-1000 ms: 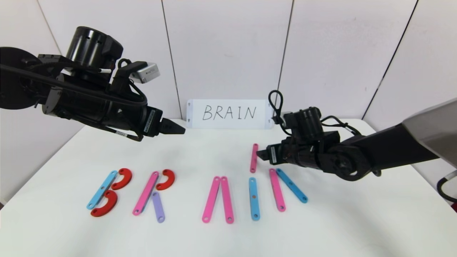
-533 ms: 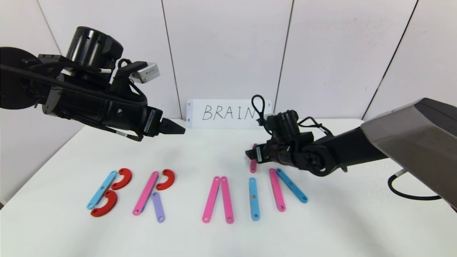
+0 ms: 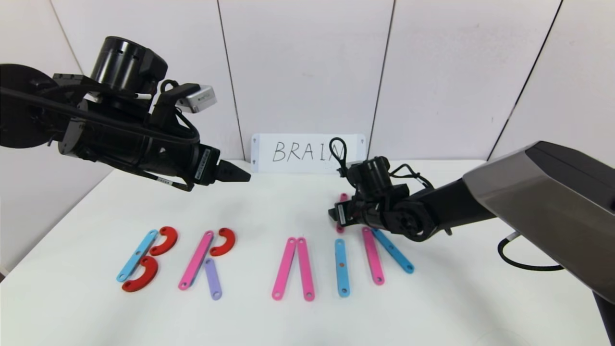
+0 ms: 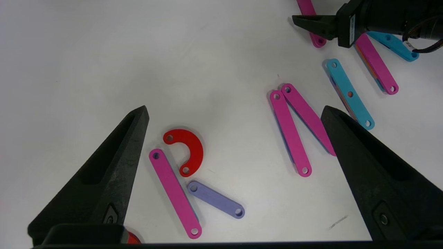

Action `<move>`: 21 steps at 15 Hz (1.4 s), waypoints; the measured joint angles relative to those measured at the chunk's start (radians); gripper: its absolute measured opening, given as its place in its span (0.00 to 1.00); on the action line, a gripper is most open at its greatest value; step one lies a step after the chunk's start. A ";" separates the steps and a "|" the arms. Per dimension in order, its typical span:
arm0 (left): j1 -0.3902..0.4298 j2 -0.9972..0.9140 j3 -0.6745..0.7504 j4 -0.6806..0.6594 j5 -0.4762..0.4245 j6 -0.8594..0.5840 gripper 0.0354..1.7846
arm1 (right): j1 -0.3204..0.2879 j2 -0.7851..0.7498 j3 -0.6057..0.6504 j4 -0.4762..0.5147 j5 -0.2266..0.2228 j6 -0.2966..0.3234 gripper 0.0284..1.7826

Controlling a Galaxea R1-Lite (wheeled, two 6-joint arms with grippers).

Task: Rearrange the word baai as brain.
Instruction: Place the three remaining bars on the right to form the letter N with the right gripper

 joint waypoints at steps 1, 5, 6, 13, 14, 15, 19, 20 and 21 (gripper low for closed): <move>0.000 0.000 0.000 0.000 0.000 0.000 0.97 | 0.001 0.001 -0.001 0.000 0.000 0.000 0.65; -0.002 0.000 0.001 0.000 0.000 0.000 0.97 | 0.000 0.009 -0.001 -0.001 0.001 0.001 0.24; -0.002 0.000 0.001 0.000 0.000 0.000 0.97 | 0.001 0.013 -0.001 -0.003 0.001 0.002 0.18; -0.004 0.000 0.002 0.000 0.000 0.000 0.97 | 0.001 0.011 0.001 -0.001 0.001 0.002 0.14; -0.004 0.000 0.002 0.000 0.000 0.000 0.97 | 0.001 0.004 0.002 0.004 0.001 0.002 0.14; -0.004 0.000 0.002 -0.001 0.001 0.000 0.97 | 0.001 -0.006 0.004 0.006 0.002 0.001 0.14; -0.004 0.001 0.001 -0.001 0.001 0.000 0.97 | -0.012 -0.062 0.002 0.017 0.004 0.001 0.14; -0.004 0.002 0.001 -0.001 0.001 0.000 0.97 | -0.016 -0.079 0.000 0.023 0.006 0.002 0.14; -0.004 0.002 0.001 -0.001 0.001 0.000 0.97 | -0.021 -0.097 0.000 0.024 0.006 0.001 0.14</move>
